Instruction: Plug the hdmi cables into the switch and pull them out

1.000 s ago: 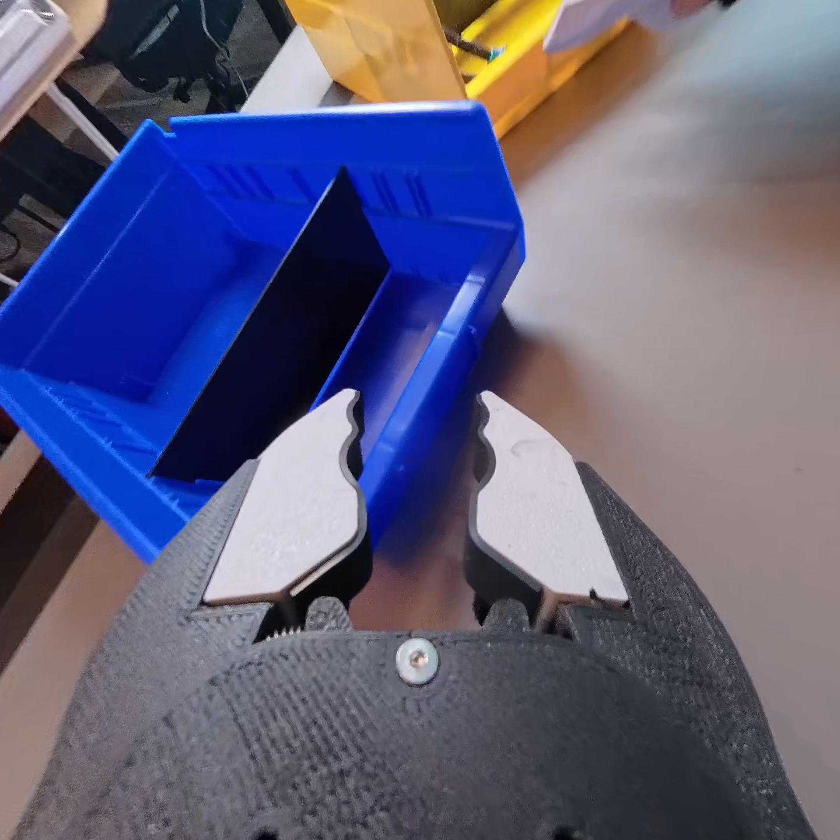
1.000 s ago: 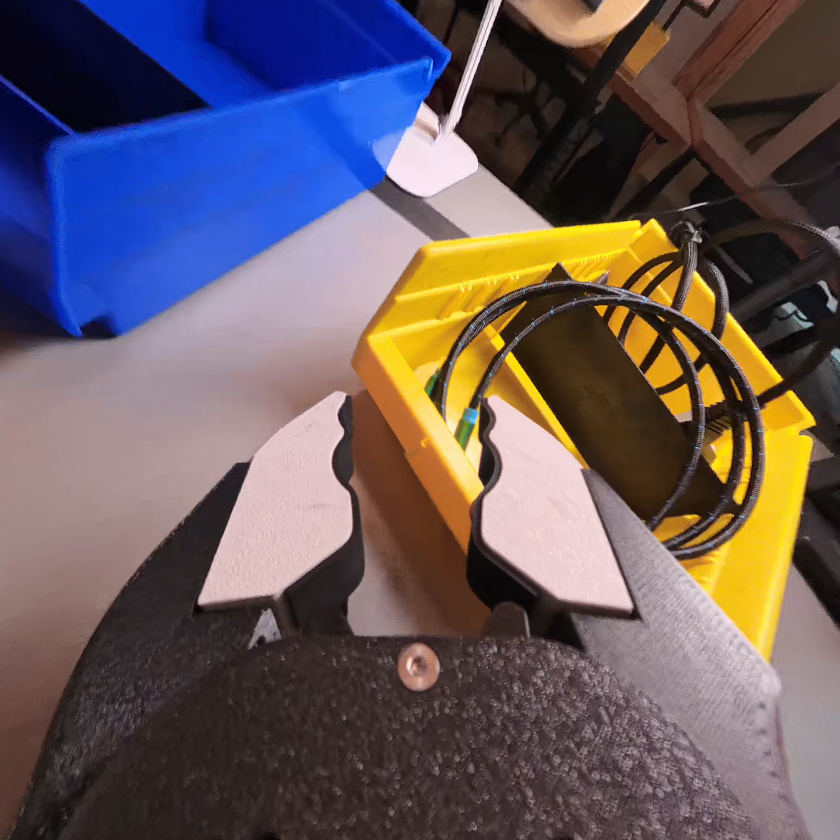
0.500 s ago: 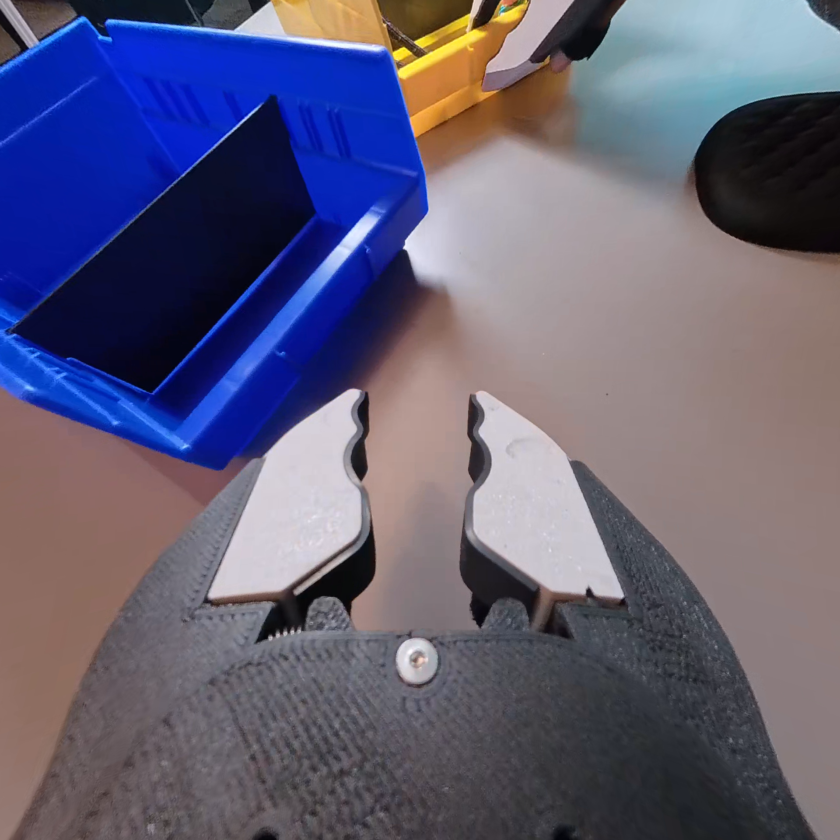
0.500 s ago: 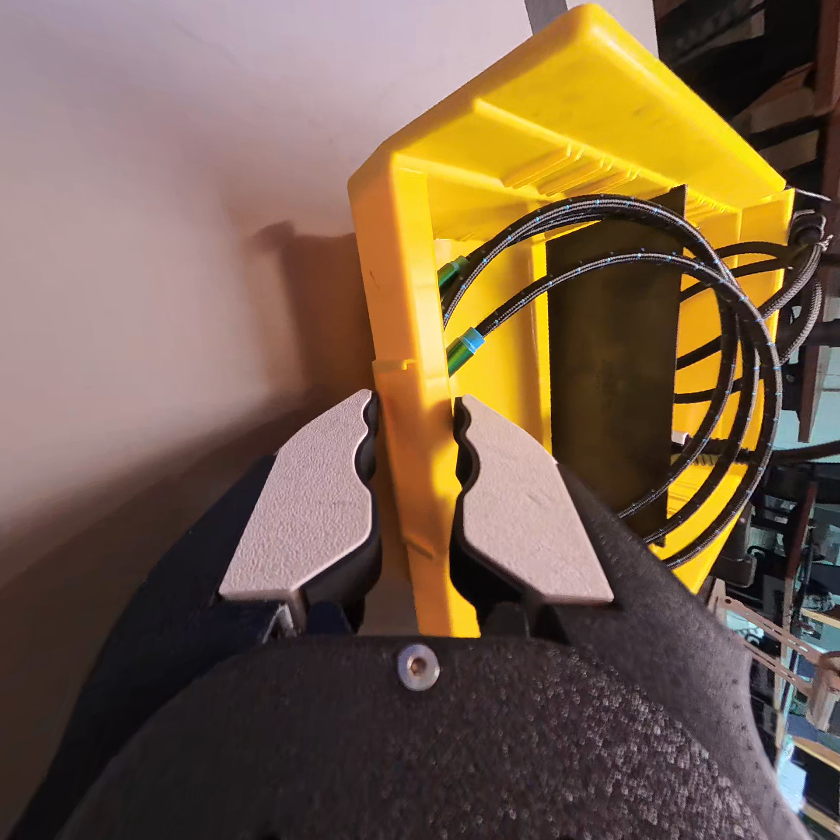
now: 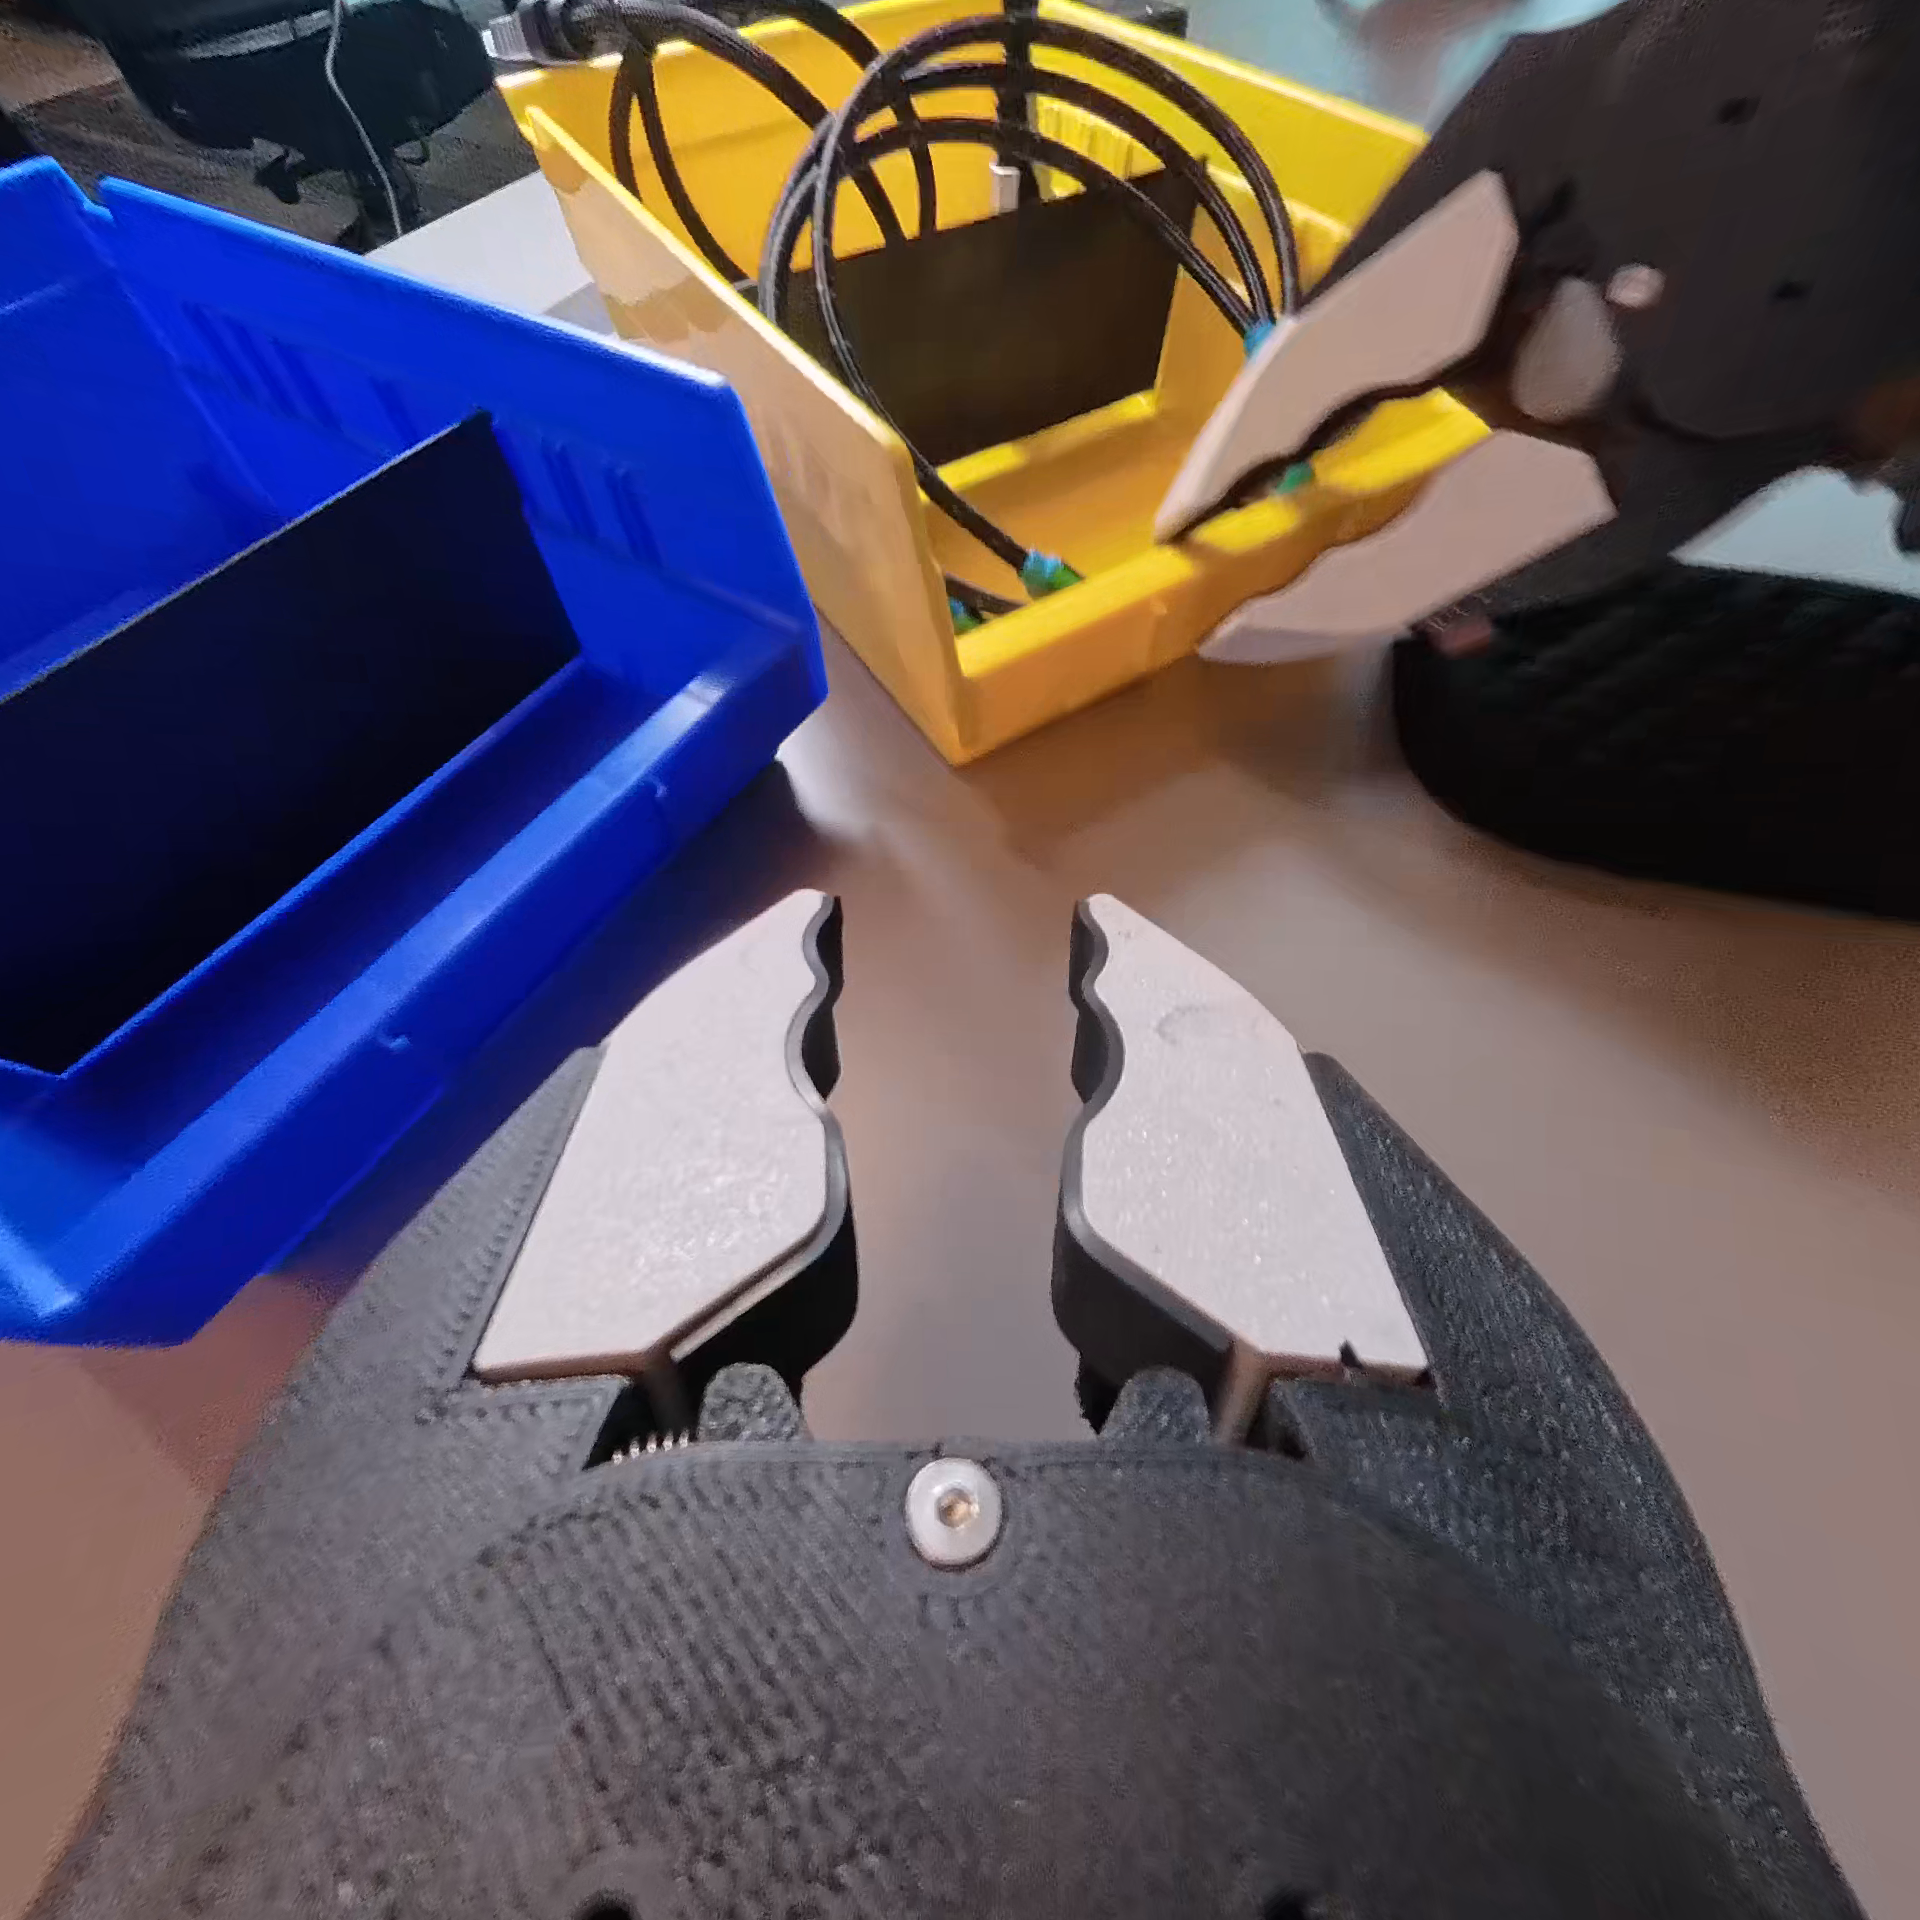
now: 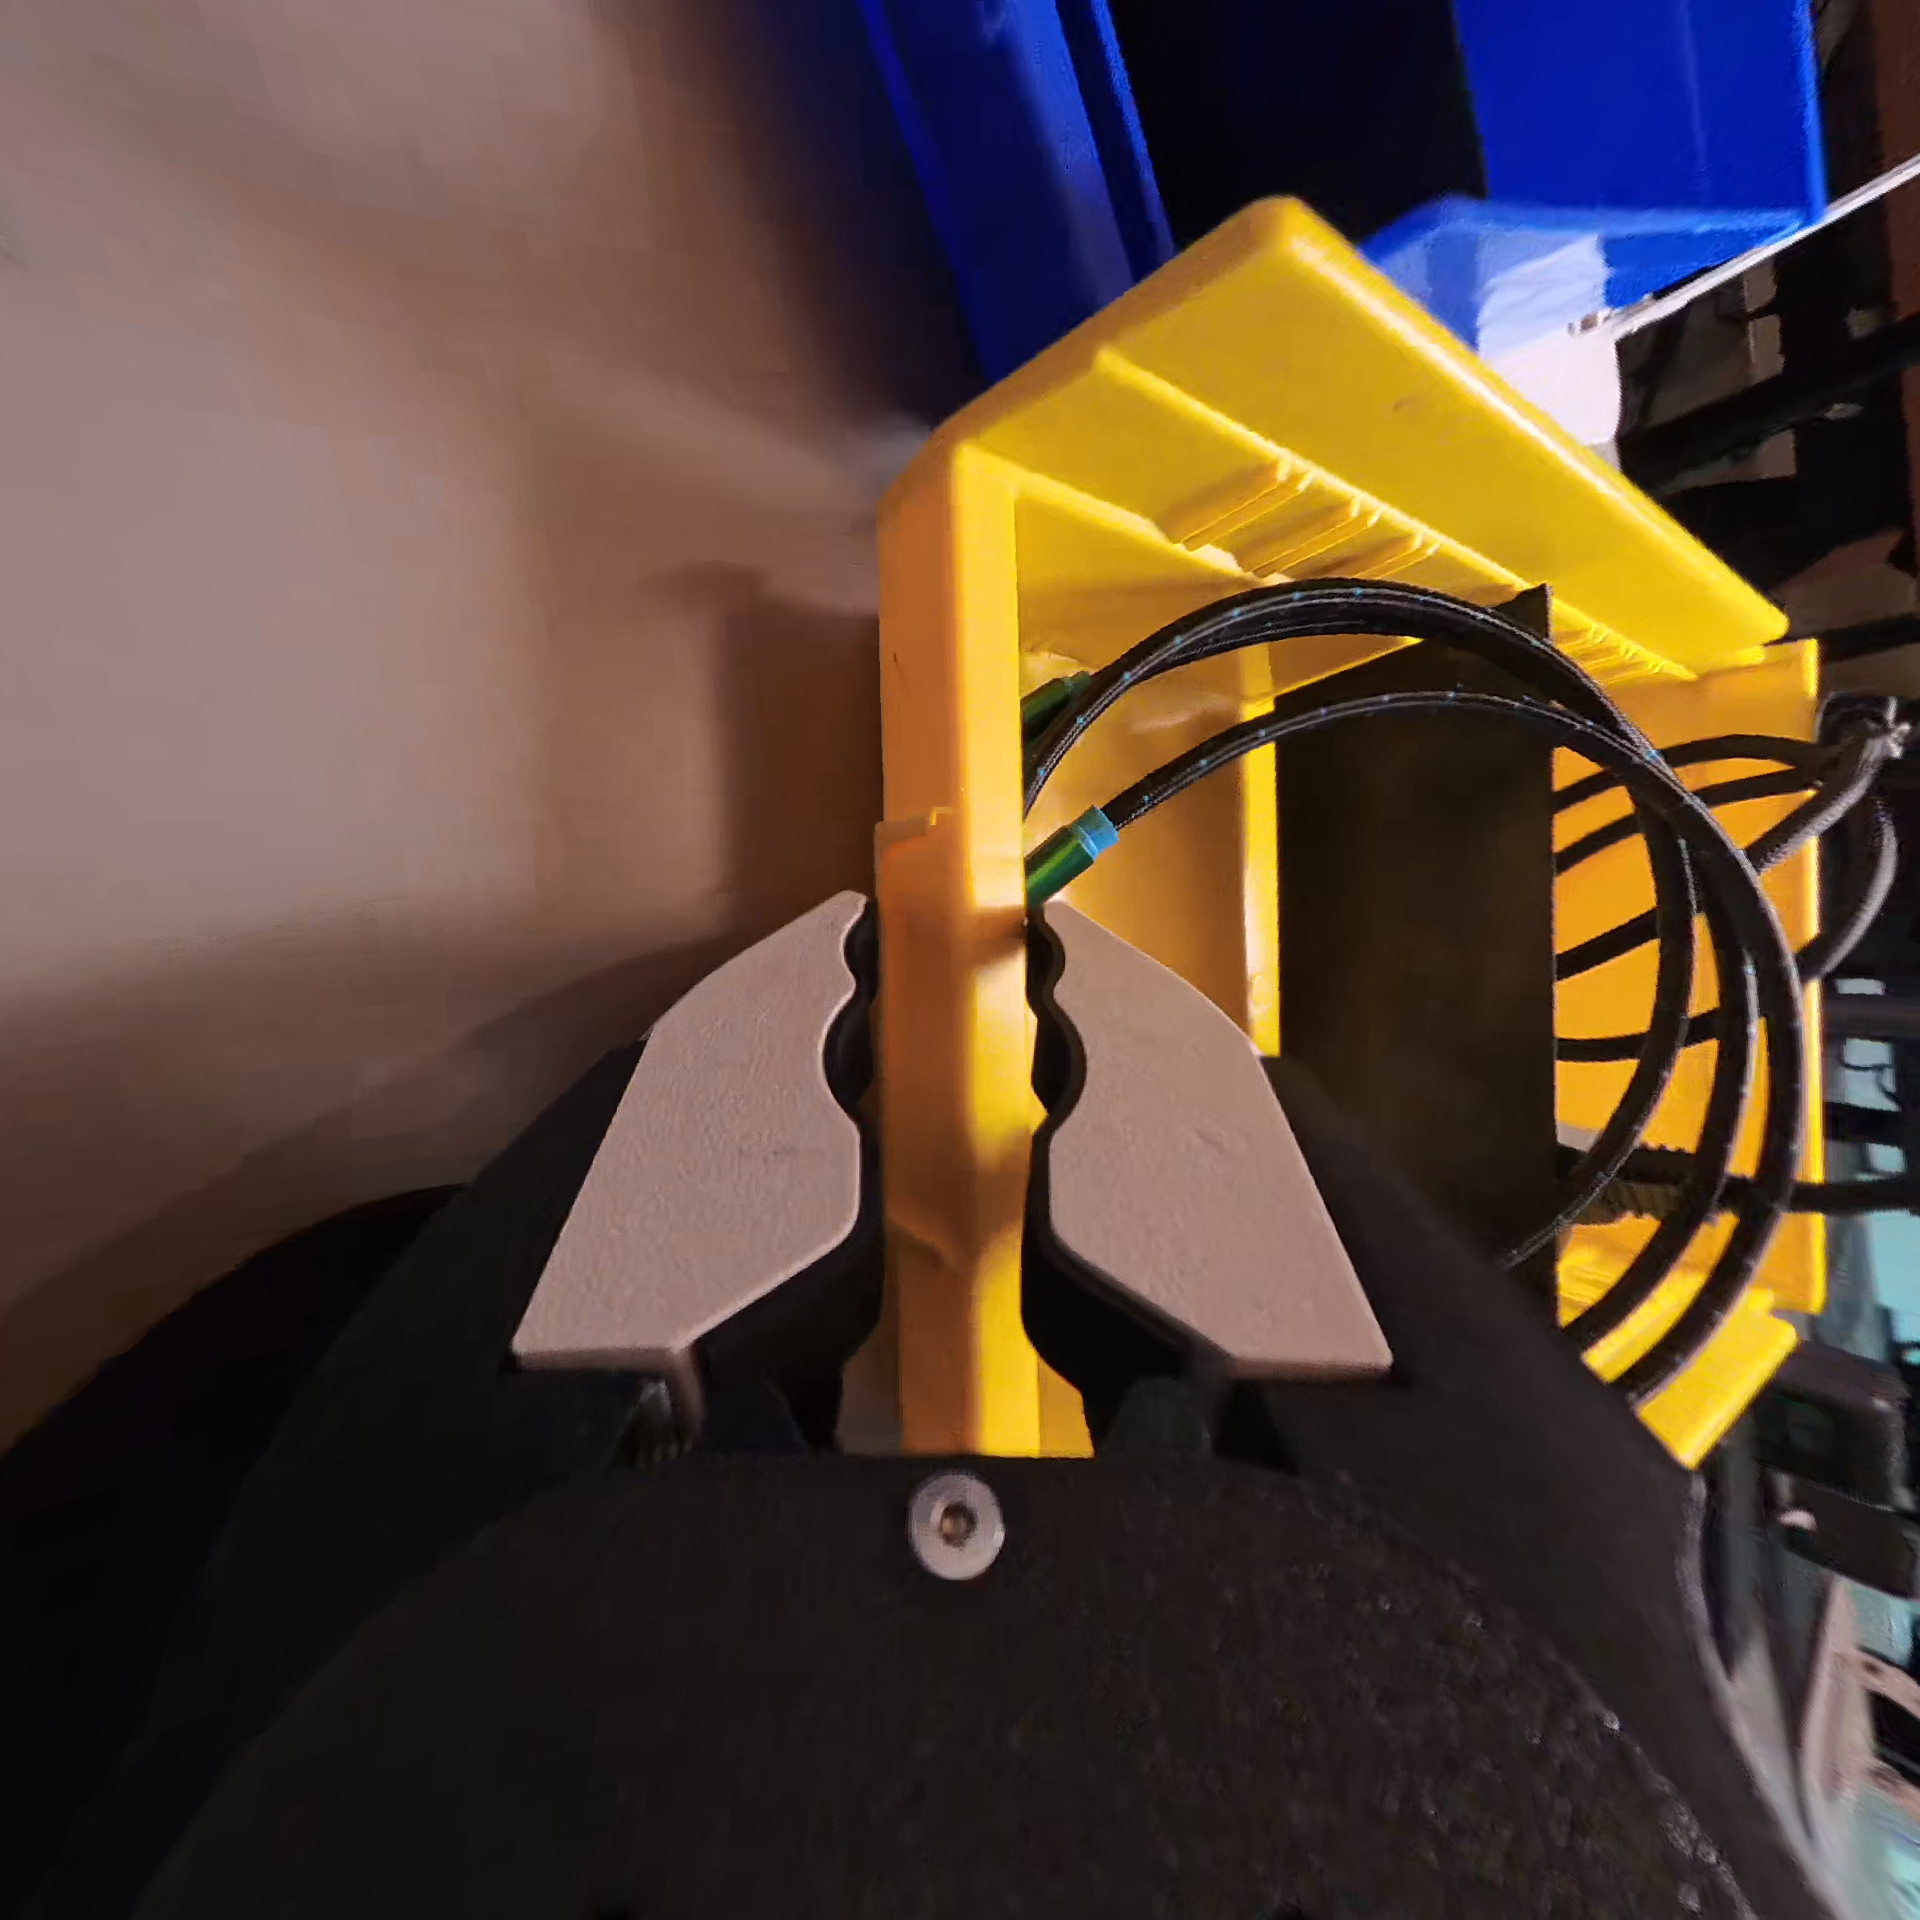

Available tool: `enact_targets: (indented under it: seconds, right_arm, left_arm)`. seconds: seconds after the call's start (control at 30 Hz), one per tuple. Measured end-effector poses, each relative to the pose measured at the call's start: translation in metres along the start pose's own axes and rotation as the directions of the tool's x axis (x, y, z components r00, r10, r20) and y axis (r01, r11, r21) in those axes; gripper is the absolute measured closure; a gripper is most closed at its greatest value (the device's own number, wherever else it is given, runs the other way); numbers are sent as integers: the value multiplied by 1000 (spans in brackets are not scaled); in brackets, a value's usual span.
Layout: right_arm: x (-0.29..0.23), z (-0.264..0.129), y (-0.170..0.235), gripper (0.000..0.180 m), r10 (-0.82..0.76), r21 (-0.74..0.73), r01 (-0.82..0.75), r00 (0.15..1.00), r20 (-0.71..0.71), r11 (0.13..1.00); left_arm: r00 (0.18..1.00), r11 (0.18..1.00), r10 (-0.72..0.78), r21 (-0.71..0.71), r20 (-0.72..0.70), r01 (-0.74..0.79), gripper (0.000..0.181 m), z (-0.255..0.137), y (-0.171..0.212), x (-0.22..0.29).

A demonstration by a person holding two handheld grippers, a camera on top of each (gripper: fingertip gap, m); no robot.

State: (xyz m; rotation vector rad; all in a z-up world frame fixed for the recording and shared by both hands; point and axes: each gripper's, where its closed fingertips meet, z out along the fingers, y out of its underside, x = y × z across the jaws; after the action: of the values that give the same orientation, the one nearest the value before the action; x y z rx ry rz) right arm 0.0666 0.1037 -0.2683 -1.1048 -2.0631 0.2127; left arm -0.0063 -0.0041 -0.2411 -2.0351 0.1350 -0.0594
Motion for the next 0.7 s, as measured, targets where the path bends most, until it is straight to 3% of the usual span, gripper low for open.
enact_targets:
  seconds: [0.2,0.37,0.53,0.7]
  right_arm:
    - [7,-63,-9,149,253,187,-233,963,-93,954]
    - [55,-104,47,138,557,288,-482,765,-321,828]
    - [61,-84,76,129,729,317,-657,638,-248,684]
    - [61,-68,82,136,779,322,-711,588,-216,625]
  left_arm:
    - [989,990,-138,50,51,135,126,47,-26,-1]
    - [962,964,-251,115,107,239,120,82,-36,-16]
    - [952,956,-274,144,136,255,126,98,-42,-22]
    - [949,959,-259,169,180,229,135,103,-46,-25]
